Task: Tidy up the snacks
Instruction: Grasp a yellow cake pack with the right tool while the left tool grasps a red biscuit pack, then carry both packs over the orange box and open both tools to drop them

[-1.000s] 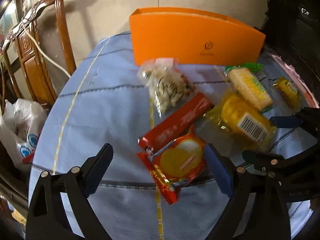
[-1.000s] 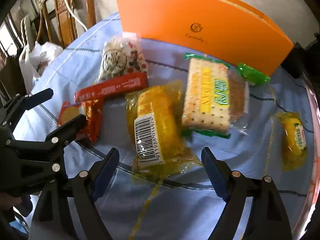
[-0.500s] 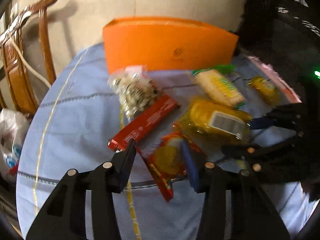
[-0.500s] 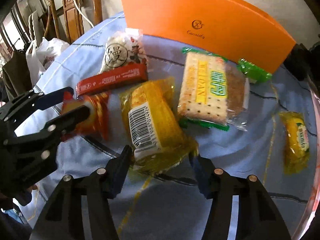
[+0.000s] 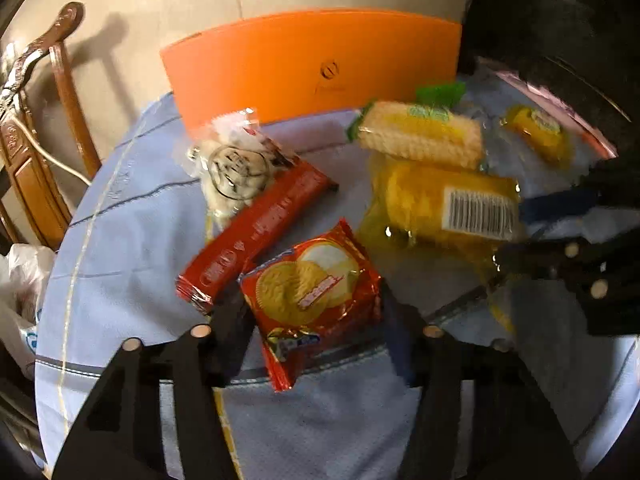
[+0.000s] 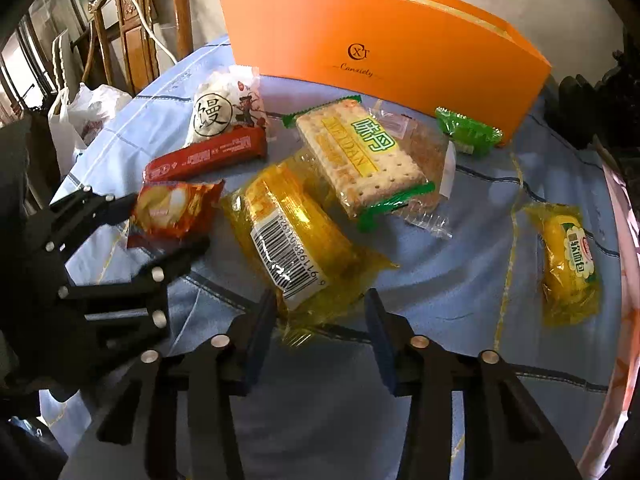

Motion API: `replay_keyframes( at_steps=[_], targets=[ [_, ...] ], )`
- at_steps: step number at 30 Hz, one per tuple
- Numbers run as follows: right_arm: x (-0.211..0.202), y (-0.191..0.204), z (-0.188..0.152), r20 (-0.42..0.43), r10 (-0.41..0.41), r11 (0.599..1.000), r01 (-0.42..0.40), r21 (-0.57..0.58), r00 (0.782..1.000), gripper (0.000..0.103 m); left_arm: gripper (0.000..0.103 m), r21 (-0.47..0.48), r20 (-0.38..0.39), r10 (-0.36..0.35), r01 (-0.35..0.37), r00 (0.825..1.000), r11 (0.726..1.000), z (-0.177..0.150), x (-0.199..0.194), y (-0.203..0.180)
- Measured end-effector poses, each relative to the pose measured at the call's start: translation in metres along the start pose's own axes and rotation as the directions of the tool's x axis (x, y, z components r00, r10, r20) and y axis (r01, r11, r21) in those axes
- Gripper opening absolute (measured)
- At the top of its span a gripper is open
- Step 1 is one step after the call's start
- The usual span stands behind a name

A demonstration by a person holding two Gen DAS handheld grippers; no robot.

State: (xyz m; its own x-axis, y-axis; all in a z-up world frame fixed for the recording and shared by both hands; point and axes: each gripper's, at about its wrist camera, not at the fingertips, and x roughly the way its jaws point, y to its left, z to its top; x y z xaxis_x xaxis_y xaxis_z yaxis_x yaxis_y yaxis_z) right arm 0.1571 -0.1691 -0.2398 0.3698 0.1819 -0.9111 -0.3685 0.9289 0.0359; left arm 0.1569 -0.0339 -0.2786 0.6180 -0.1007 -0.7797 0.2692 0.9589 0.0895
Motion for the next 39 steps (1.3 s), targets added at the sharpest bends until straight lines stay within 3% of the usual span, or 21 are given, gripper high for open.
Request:
replay_keyframes(
  at_steps=[5,9,10,11,13,15,17,19,20,21,23,28,32,39],
  targets=[
    [-0.006,-0.001,-0.004,0.020,0.046,0.999,-0.046,-0.009,0.999,0.044,0.052,-0.060,0.004,-0.044,0.044,0.999,0.997,-0.010,-0.010,0.017],
    [0.001,0.011,-0.010,-0.040,0.063,0.994,-0.066,-0.085,0.997,0.045,0.052,-0.097,-0.004,-0.046,0.045,0.999,0.994,-0.022,-0.021,0.037],
    [0.001,0.014,-0.012,-0.037,0.042,0.992,-0.045,-0.115,0.998,0.051,0.052,-0.103,-0.005,-0.049,0.048,0.999,0.993,-0.023,-0.022,0.039],
    [-0.001,0.018,-0.013,-0.010,-0.006,0.989,0.005,-0.151,1.000,0.066,0.052,-0.104,-0.005,-0.046,0.045,0.999,0.994,-0.023,-0.023,0.042],
    [-0.006,0.022,-0.012,0.050,-0.087,0.976,0.095,-0.198,0.995,0.081,0.052,-0.103,-0.004,-0.045,0.044,0.999,0.994,-0.024,-0.024,0.044],
    [-0.007,0.029,-0.003,0.095,-0.150,0.951,0.170,-0.260,0.984,0.087,0.052,-0.099,0.001,-0.043,0.043,0.999,0.994,-0.023,-0.026,0.044],
    [0.003,0.036,0.009,0.085,-0.145,0.938,0.164,-0.305,0.986,0.088,0.052,-0.096,0.002,-0.039,0.039,0.999,0.995,-0.022,-0.025,0.046],
    [0.020,0.034,0.024,0.025,-0.089,0.961,0.093,-0.262,0.996,0.083,0.052,-0.106,0.001,-0.037,0.037,0.999,0.994,-0.021,-0.025,0.049],
    [0.023,0.033,0.028,0.003,-0.072,0.971,0.071,-0.228,0.997,0.057,0.052,-0.110,0.001,-0.036,0.036,0.999,0.993,-0.020,-0.025,0.050],
    [0.029,0.029,0.032,-0.038,-0.029,0.984,0.022,-0.178,0.999,0.049,0.052,-0.113,0.004,-0.037,0.037,0.999,0.993,-0.020,-0.027,0.052],
    [0.024,0.023,0.036,-0.033,0.015,0.994,-0.019,-0.106,0.999,0.039,0.052,-0.110,0.012,-0.039,0.040,0.999,0.993,-0.018,-0.031,0.054],
    [-0.014,0.009,0.032,0.011,0.101,0.995,-0.101,-0.014,0.995,0.037,0.052,-0.120,0.049,-0.043,0.049,0.998,0.992,-0.009,-0.049,0.065],
    [-0.066,-0.006,0.028,0.094,0.173,0.981,-0.180,0.074,0.980,0.037,0.052,-0.097,0.118,-0.060,0.071,0.991,0.993,0.005,-0.074,0.064],
    [-0.140,-0.033,0.047,0.248,0.179,0.971,-0.211,0.109,0.952,0.037,0.052,-0.052,0.218,-0.103,0.117,0.971,0.992,0.053,-0.108,0.054]
  ],
)
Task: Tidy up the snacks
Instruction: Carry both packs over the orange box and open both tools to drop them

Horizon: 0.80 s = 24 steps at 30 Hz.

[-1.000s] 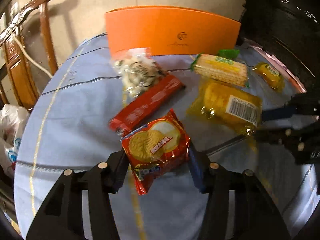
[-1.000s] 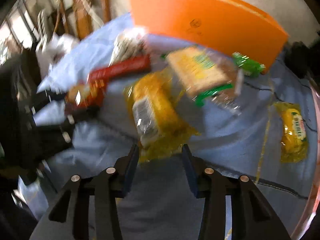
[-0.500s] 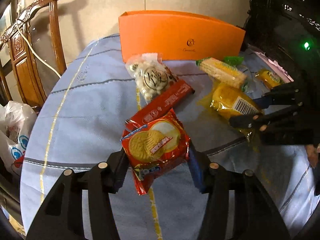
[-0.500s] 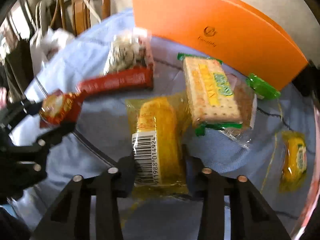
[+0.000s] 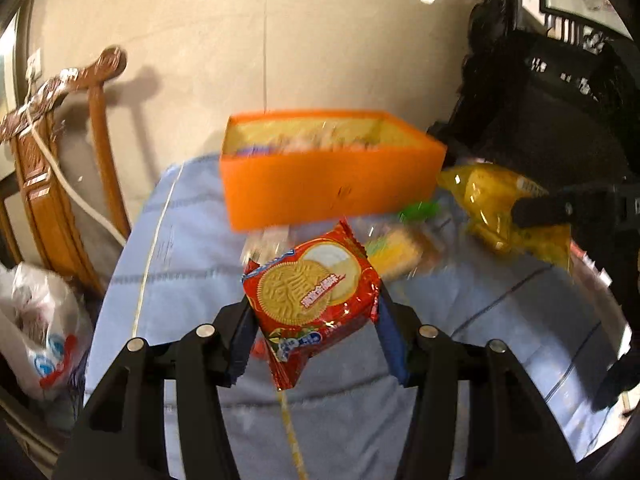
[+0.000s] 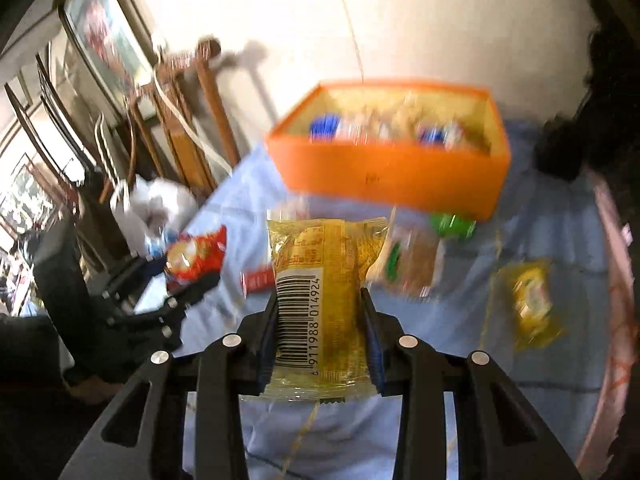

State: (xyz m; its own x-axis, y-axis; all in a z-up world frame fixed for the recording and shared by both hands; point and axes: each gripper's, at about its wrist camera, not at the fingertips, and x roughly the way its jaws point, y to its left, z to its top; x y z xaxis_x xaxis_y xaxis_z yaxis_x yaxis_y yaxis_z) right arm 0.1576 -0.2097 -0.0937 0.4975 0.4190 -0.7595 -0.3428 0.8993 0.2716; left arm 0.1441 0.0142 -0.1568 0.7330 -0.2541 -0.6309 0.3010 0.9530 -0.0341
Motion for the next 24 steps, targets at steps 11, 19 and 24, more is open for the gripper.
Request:
replay_keyframes(
  at_steps=[11,19,24],
  targets=[
    [-0.043,-0.038,0.141,0.188,-0.078,0.997,0.080,-0.005,0.979,0.037,0.052,0.027,0.144,0.000,-0.004,0.990,1.000,0.145,0.026,-0.004],
    [-0.031,-0.069,0.220,0.224,-0.127,0.992,0.130,0.003,0.966,0.037,0.053,0.019,0.132,0.084,-0.087,0.988,0.996,0.218,0.076,0.001],
    [0.000,-0.083,0.254,0.207,-0.138,0.990,0.141,0.001,0.969,0.050,0.066,-0.025,0.089,0.140,-0.138,0.986,0.990,0.245,0.117,0.010]
  ],
)
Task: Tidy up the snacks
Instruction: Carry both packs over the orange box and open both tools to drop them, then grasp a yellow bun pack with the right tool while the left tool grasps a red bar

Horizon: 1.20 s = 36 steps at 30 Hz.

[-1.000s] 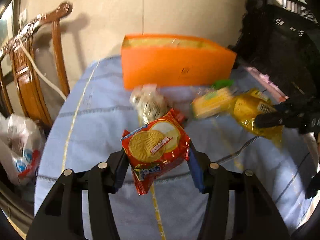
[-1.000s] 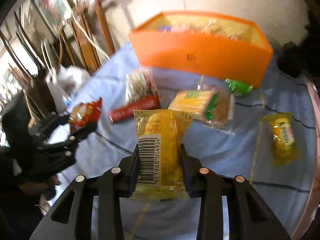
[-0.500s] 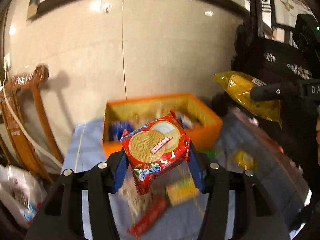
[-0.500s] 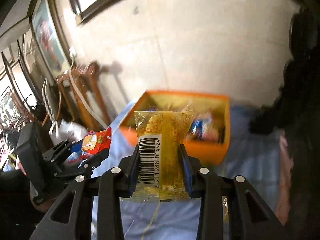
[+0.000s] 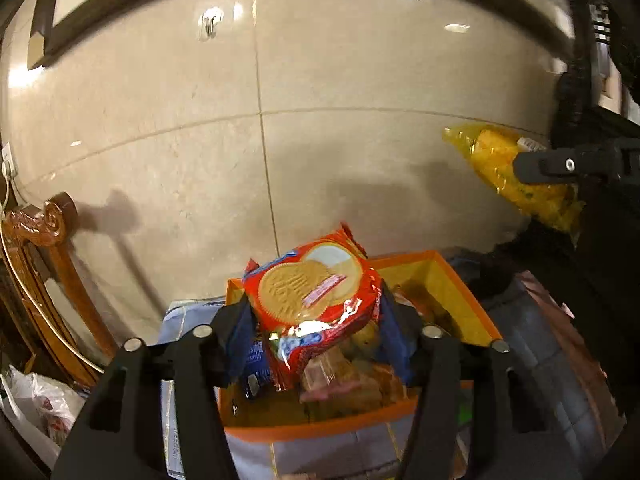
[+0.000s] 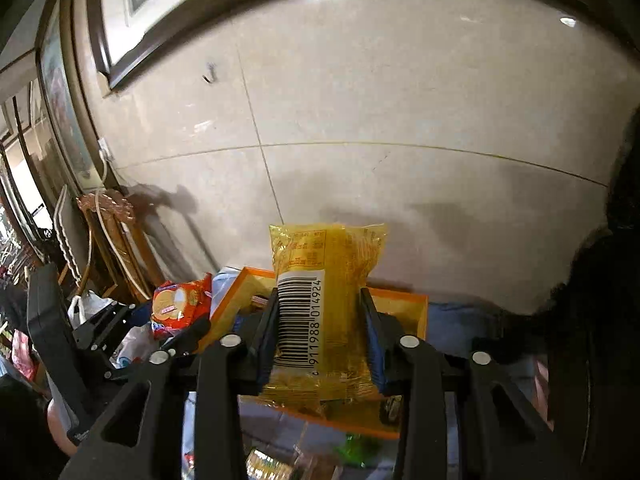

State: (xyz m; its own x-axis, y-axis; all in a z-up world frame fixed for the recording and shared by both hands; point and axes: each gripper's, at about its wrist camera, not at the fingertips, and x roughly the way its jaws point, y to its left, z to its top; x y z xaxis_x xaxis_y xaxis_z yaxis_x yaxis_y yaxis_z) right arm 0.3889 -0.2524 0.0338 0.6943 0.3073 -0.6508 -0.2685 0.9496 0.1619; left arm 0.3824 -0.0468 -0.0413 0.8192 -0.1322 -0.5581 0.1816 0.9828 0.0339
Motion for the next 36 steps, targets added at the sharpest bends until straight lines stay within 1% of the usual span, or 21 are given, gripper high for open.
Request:
replay_keyframes(
  at_steps=[1,2,4,6,8,12,15,17,19,20,21,23,25,26,27,29,32,34,36],
  targets=[
    [0.007,-0.002,0.002,-0.015,-0.019,1.000,0.019,-0.005,1.000,0.066,0.083,-0.009,-0.017,0.012,-0.012,1.000,1.000,0.001,0.007,0.001],
    [0.014,-0.004,0.002,-0.018,-0.062,0.998,0.062,-0.018,0.998,0.074,0.091,-0.028,-0.024,0.046,-0.047,0.999,0.999,0.002,0.013,0.004],
    [0.016,-0.007,-0.003,-0.011,-0.088,0.996,0.088,-0.012,0.996,0.077,0.095,-0.052,-0.024,0.082,-0.083,0.996,0.995,0.002,0.017,0.012],
    [0.015,-0.014,-0.012,-0.016,-0.075,0.997,0.075,0.015,0.997,0.077,0.096,-0.055,-0.034,0.088,-0.089,0.996,0.995,-0.004,0.017,0.019],
    [0.015,-0.017,-0.024,-0.028,-0.069,0.997,0.070,0.026,0.997,0.077,0.096,-0.034,-0.048,0.107,-0.109,0.993,0.993,-0.012,0.017,0.022],
    [0.012,-0.013,-0.051,-0.055,-0.066,0.997,0.068,0.026,0.996,0.077,0.096,-0.071,-0.083,0.104,-0.110,0.991,0.991,-0.032,0.012,0.034],
    [0.003,-0.009,-0.075,-0.077,-0.060,0.998,0.062,0.025,0.995,0.079,0.096,-0.072,-0.103,0.076,-0.084,0.992,0.994,-0.050,0.001,0.036],
    [-0.005,-0.004,-0.095,-0.092,-0.077,0.997,0.078,0.006,0.993,0.086,0.096,-0.061,-0.110,0.055,-0.062,0.992,0.996,-0.067,-0.009,0.037],
    [-0.011,-0.002,-0.118,-0.107,-0.095,0.995,0.096,-0.002,0.990,0.093,0.096,-0.047,-0.140,0.013,-0.019,0.990,0.999,-0.094,-0.022,0.037],
    [-0.012,-0.002,-0.136,-0.125,-0.105,0.994,0.106,0.004,0.987,0.093,0.096,-0.035,-0.158,-0.003,-0.003,0.987,0.999,-0.109,-0.026,0.036],
    [-0.011,-0.004,-0.151,-0.147,-0.106,0.994,0.109,0.013,0.983,0.093,0.096,-0.012,-0.179,-0.019,0.017,0.984,1.000,-0.129,-0.031,0.035],
    [-0.008,-0.007,-0.190,-0.200,-0.106,0.992,0.117,0.044,0.974,0.093,0.096,0.028,-0.224,-0.047,0.055,0.973,0.998,-0.167,-0.036,0.031],
    [-0.002,-0.011,-0.225,-0.261,-0.111,0.988,0.134,0.073,0.959,0.093,0.096,0.078,-0.280,-0.060,0.085,0.958,0.993,-0.206,-0.039,0.023],
    [0.003,-0.012,-0.246,-0.298,-0.115,0.985,0.146,0.086,0.948,0.093,0.096,0.112,-0.304,-0.054,0.092,0.951,0.989,-0.224,-0.040,0.019],
    [0.005,-0.012,-0.259,-0.319,-0.119,0.984,0.154,0.087,0.940,0.093,0.096,0.153,-0.318,-0.045,0.098,0.947,0.983,-0.242,-0.041,0.013],
    [0.007,-0.012,-0.282,-0.347,-0.150,0.981,0.182,0.060,0.926,0.093,0.096,0.205,-0.337,-0.036,0.111,0.941,0.972,-0.268,-0.043,0.005],
    [0.005,-0.022,-0.295,-0.354,-0.212,0.971,0.236,0.026,0.911,0.093,0.096,0.222,-0.358,-0.037,0.123,0.933,0.967,-0.284,-0.038,0.000],
    [0.004,-0.041,-0.298,-0.369,-0.250,0.958,0.284,0.039,0.895,0.093,0.096,0.223,-0.350,-0.020,0.104,0.937,0.969,-0.286,-0.034,0.000],
    [0.005,-0.058,-0.296,-0.376,-0.281,0.945,0.322,0.050,0.883,0.093,0.096,0.203,-0.354,-0.006,0.083,0.935,0.976,-0.285,-0.025,0.002]
  ],
)
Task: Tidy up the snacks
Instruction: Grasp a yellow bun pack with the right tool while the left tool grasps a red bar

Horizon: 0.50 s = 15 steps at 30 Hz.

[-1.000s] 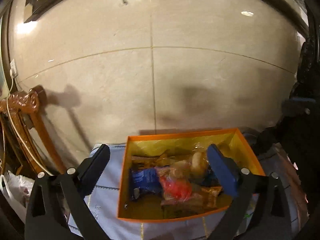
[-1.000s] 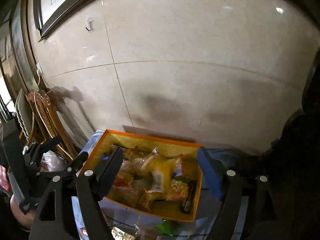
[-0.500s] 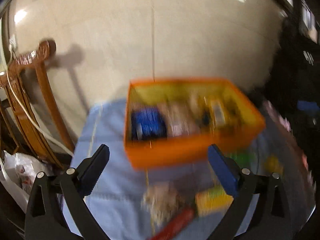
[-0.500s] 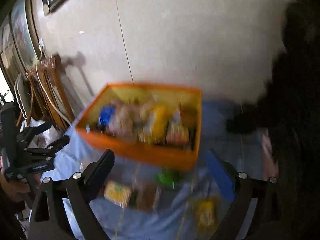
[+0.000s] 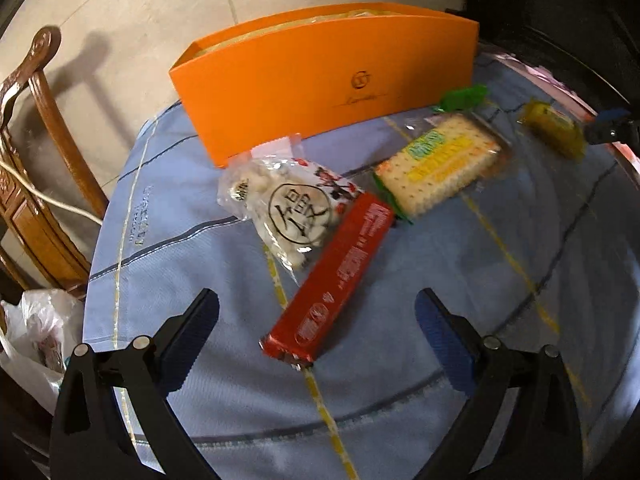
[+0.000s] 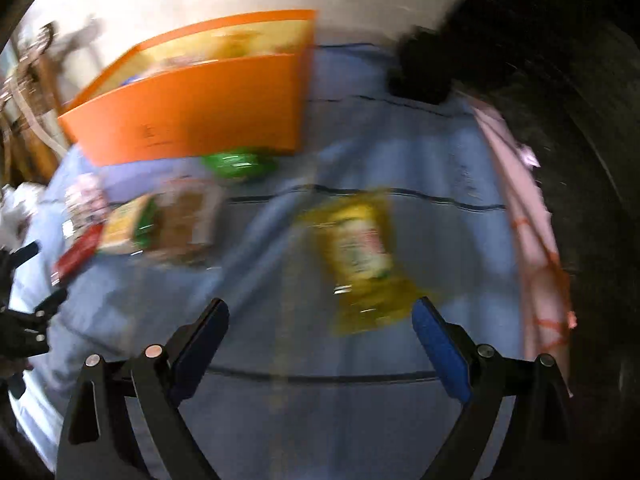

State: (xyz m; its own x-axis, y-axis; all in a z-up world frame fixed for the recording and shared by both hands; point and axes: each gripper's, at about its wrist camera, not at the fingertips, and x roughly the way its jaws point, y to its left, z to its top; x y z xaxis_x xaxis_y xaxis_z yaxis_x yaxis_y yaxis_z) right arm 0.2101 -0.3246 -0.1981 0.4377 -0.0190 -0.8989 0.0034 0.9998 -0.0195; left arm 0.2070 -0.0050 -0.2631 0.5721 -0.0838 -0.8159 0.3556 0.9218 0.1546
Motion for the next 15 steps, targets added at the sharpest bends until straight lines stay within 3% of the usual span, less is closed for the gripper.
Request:
replay_keyframes(
  at_steps=[5,9,10,12,13,14,15],
  targets=[
    [0.022,-0.025,0.015,-0.016,-0.052,0.999,0.052,0.001,0.999,0.093,0.096,-0.048,-0.039,0.017,-0.019,0.999,0.999,0.011,0.021,0.003],
    [0.047,-0.017,0.022,-0.048,-0.076,0.995,0.072,-0.071,0.996,0.093,0.096,-0.071,-0.040,0.001,-0.003,0.999,0.997,0.010,0.030,0.001],
    [0.055,-0.014,0.023,-0.052,-0.083,0.993,0.078,-0.093,0.995,0.093,0.090,-0.085,-0.034,-0.015,0.012,0.999,0.996,0.010,0.030,0.002],
    [0.063,-0.010,0.022,-0.064,-0.063,0.992,0.056,-0.109,0.996,0.086,0.060,-0.078,-0.002,-0.079,0.079,0.997,0.994,0.009,0.024,0.000],
    [0.071,-0.005,0.019,-0.113,-0.044,0.992,0.030,-0.124,0.993,0.055,0.031,-0.046,0.012,-0.085,0.085,0.996,0.995,0.009,0.020,-0.006],
    [0.072,-0.001,0.019,-0.115,-0.041,0.990,0.025,-0.137,0.993,0.046,0.024,-0.005,0.019,-0.092,0.092,0.996,0.996,0.008,0.016,-0.016],
    [0.070,0.005,0.018,-0.111,-0.047,0.987,0.029,-0.158,0.993,0.045,0.024,0.027,0.024,-0.072,0.072,0.997,0.997,0.007,0.012,-0.025]
  ],
)
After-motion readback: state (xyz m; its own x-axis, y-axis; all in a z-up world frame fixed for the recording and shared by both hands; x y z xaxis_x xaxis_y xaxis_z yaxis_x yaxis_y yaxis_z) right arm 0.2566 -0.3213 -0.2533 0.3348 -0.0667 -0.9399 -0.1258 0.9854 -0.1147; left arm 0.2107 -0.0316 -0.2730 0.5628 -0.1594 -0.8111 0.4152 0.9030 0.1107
